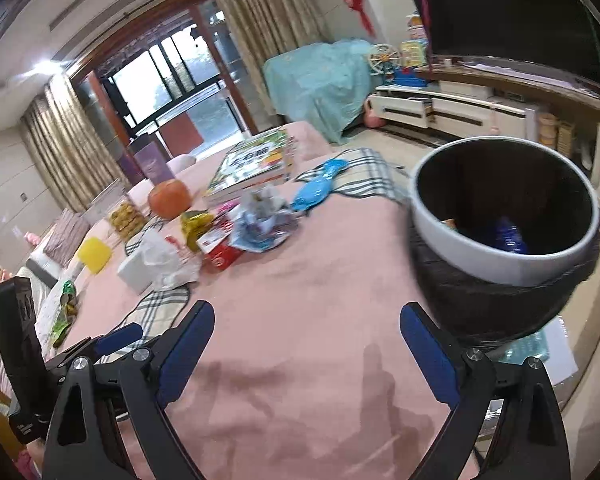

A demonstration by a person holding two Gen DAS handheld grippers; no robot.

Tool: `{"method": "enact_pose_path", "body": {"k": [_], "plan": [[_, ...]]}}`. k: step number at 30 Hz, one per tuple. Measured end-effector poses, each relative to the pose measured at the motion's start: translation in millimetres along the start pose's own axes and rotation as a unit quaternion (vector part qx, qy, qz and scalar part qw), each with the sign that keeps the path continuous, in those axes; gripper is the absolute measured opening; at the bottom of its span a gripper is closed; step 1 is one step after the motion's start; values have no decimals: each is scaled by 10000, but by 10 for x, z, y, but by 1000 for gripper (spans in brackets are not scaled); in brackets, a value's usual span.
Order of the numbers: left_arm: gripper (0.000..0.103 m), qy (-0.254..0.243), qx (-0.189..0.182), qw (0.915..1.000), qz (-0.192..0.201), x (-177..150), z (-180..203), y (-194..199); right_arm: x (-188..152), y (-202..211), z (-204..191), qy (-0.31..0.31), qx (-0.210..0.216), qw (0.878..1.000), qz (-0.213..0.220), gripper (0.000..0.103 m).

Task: Collect trash
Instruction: 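Move both open tools back over the table toward the remaining trash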

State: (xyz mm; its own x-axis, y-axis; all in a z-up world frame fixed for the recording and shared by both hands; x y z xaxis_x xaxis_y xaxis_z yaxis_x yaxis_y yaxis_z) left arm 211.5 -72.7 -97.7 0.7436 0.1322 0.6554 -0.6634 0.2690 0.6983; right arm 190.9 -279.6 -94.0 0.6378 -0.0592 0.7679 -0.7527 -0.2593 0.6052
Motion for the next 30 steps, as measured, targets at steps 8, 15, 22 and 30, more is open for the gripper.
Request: {"method": "enact_pose_path", "body": {"k": [8, 15, 22, 30], "plan": [[76, 321, 295, 9990, 15, 79, -495, 96, -19, -203, -374, 122, 356, 9992, -97, 95], [76, 506, 411, 9978, 77, 288, -879, 97, 39, -386, -748, 449, 634, 9968, -160, 95], [76, 356, 526, 9980, 17, 560, -1132, -73, 102, -684, -927, 367, 904, 9947, -312, 88], [76, 123, 412, 9991, -57, 810, -1220, -293, 220, -967, -1175, 606, 1078, 9916, -386, 82]]}}
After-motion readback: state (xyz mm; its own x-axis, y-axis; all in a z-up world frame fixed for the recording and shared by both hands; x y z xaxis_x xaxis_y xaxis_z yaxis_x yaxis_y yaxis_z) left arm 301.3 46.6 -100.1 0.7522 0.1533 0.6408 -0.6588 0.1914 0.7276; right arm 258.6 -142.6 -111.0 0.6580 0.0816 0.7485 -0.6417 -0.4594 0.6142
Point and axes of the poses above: each gripper's, at about its wrist camera, not at the fingertips, and y roughly against the way its jaws point, z to its right, x to its top, the point moved 5 cm from there along -y, roughly the way its jaws point, and after that the axes turned 11 degrees about y, right-handed, at the moved point
